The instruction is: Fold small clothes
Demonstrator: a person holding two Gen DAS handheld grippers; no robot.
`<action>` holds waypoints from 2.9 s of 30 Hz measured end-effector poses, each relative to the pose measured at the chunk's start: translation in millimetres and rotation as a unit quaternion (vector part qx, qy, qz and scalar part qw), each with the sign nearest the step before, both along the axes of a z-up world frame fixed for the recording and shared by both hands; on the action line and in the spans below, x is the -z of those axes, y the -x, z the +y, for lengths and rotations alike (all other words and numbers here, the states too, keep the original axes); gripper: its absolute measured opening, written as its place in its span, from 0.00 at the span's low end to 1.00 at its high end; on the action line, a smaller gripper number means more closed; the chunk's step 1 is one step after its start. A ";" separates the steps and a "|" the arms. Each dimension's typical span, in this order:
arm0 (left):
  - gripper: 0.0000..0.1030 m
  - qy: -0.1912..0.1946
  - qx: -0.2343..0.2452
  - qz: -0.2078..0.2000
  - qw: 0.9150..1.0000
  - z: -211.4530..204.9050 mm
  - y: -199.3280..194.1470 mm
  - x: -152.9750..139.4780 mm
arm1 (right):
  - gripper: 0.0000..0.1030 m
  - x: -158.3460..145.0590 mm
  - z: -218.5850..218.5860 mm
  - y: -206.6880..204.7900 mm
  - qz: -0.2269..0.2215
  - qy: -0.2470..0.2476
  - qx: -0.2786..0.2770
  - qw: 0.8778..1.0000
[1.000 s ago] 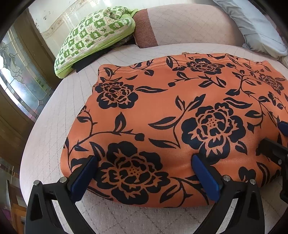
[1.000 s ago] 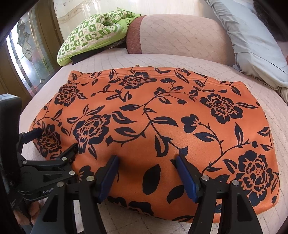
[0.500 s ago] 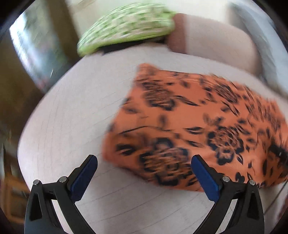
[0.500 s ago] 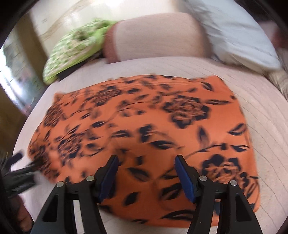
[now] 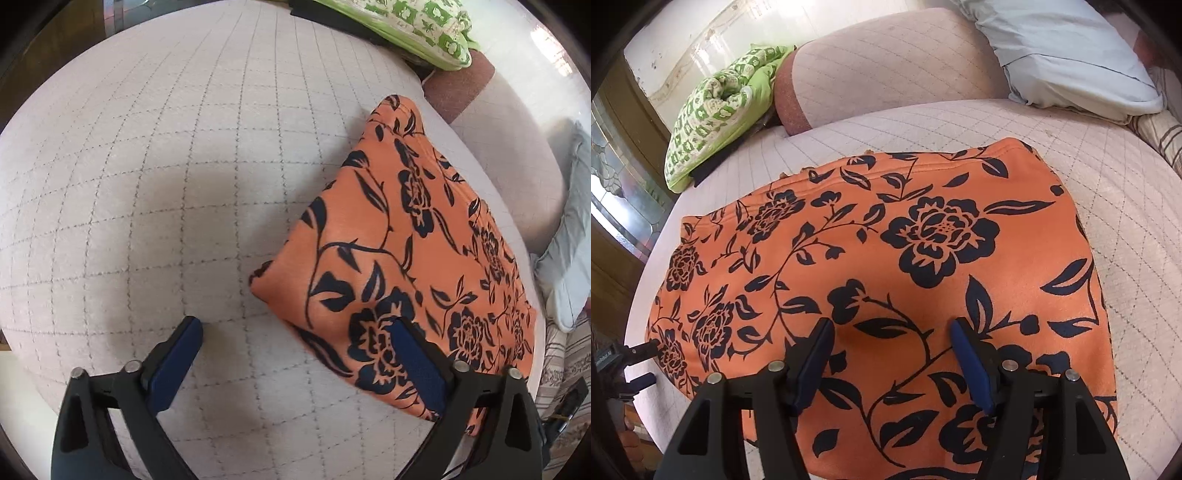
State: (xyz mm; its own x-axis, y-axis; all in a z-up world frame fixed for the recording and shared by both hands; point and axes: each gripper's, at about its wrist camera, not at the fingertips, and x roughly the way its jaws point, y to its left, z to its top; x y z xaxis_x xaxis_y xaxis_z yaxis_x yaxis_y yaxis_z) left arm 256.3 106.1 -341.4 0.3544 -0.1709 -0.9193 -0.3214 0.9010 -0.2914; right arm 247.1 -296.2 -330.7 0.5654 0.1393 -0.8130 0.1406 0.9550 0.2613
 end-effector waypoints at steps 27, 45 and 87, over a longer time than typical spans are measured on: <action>0.41 0.076 0.003 -0.098 0.992 -35.4 -30.9 19.7 | 0.56 -28.4 39.9 9.6 -0.116 -0.014 -0.089 0.989; 0.22 -0.075 0.109 -0.187 0.973 -109.1 -11.8 -60.9 | 0.55 -14.0 42.3 2.0 -0.084 -0.030 -0.105 0.991; 0.79 -0.120 0.377 -0.211 0.894 -270.7 43.2 -13.6 | 0.63 -4.6 -151.3 2.8 -0.038 -0.228 0.077 0.970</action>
